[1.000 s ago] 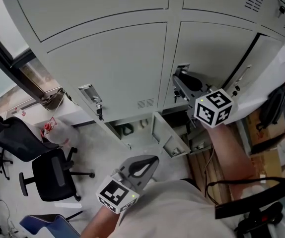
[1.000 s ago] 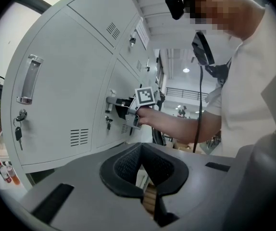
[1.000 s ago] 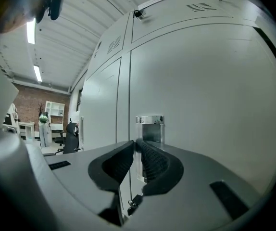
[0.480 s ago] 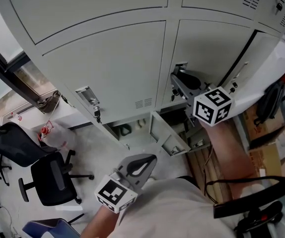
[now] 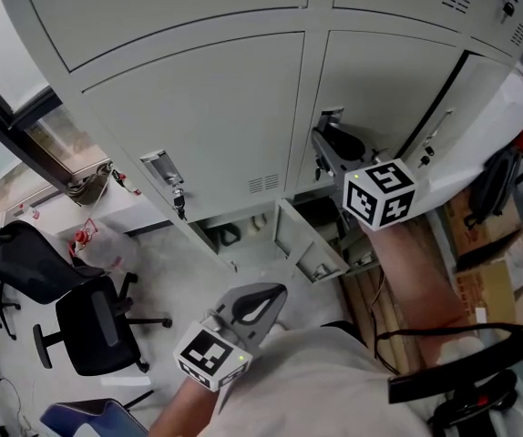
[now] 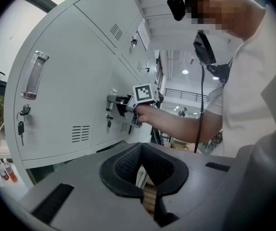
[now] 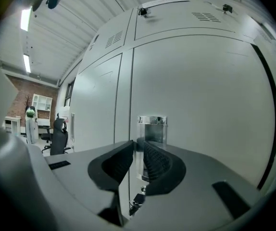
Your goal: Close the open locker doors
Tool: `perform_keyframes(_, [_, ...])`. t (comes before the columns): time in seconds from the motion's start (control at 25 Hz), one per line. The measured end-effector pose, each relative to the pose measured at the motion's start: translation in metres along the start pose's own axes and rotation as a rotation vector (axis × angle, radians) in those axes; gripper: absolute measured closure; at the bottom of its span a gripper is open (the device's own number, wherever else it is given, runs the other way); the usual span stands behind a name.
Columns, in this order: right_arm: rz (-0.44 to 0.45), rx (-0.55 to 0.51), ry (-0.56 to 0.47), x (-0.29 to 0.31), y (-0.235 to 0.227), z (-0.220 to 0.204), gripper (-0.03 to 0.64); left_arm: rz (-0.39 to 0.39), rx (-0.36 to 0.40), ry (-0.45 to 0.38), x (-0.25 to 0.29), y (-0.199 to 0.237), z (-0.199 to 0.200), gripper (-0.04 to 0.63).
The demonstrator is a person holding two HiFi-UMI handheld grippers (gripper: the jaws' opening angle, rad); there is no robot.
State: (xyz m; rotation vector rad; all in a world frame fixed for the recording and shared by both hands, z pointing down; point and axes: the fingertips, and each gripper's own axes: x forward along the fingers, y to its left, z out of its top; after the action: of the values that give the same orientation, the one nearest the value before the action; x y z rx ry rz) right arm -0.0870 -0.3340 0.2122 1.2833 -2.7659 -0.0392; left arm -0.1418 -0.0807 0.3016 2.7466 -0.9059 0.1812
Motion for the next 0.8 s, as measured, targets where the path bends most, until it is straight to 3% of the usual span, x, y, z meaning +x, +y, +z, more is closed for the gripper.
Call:
perform_keyframes(0.28, [-0.052, -0.052, 0.023, -0.001, -0.001, 0.0, 0.565, 0.009, -0.003, 0.0, -0.006, -0.01, -0.002, 0.586])
perform_keyframes(0.8, [-0.048, -0.039, 0.011, -0.014, 0.003, 0.003, 0.563, 0.007, 0.006, 0.006, -0.014, -0.028, -0.009, 0.584])
